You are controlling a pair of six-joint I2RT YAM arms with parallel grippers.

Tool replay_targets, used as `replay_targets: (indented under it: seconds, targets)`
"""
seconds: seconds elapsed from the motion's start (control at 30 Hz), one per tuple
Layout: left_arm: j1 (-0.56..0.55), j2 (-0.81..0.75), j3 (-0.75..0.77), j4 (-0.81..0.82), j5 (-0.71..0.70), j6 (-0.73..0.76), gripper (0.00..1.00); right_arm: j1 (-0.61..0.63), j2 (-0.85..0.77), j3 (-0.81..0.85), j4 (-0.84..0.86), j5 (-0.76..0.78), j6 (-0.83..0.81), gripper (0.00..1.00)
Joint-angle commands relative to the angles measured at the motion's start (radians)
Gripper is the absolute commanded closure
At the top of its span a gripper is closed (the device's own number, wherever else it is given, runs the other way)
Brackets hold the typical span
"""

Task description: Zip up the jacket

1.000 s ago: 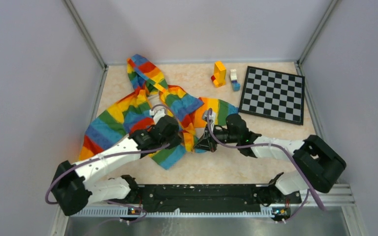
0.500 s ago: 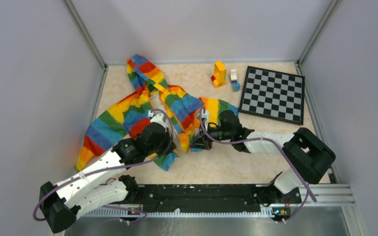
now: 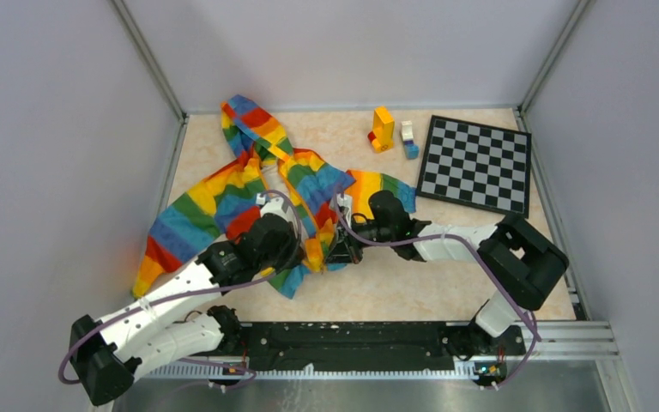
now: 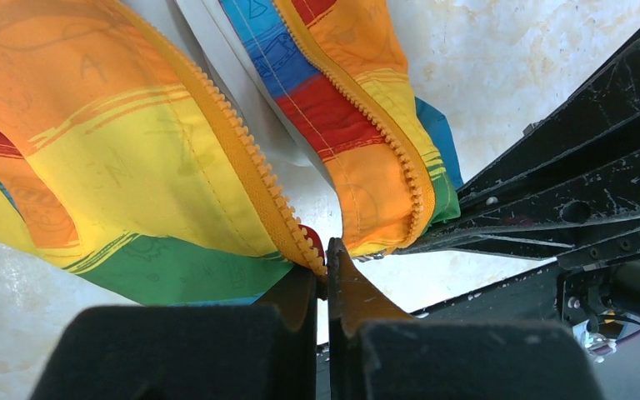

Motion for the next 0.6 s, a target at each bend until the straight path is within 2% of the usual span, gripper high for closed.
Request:
replay_targets:
  seconds: [0.0,0.23,0.57]
  targets:
    - [-0.001,0.009,0.015,0.054,-0.019,-0.033,1.0,0.017,-0.002,0.008,0.087,-0.016,0.081,1.0]
    - [-0.001,0.017,0.021,0.048,-0.029,-0.035,1.0,0.018,0.01,-0.007,0.171,-0.03,0.157,1.0]
    - [-0.001,0.019,0.022,0.055,-0.027,-0.06,1.0,0.02,0.022,-0.019,0.175,-0.077,0.145,1.0]
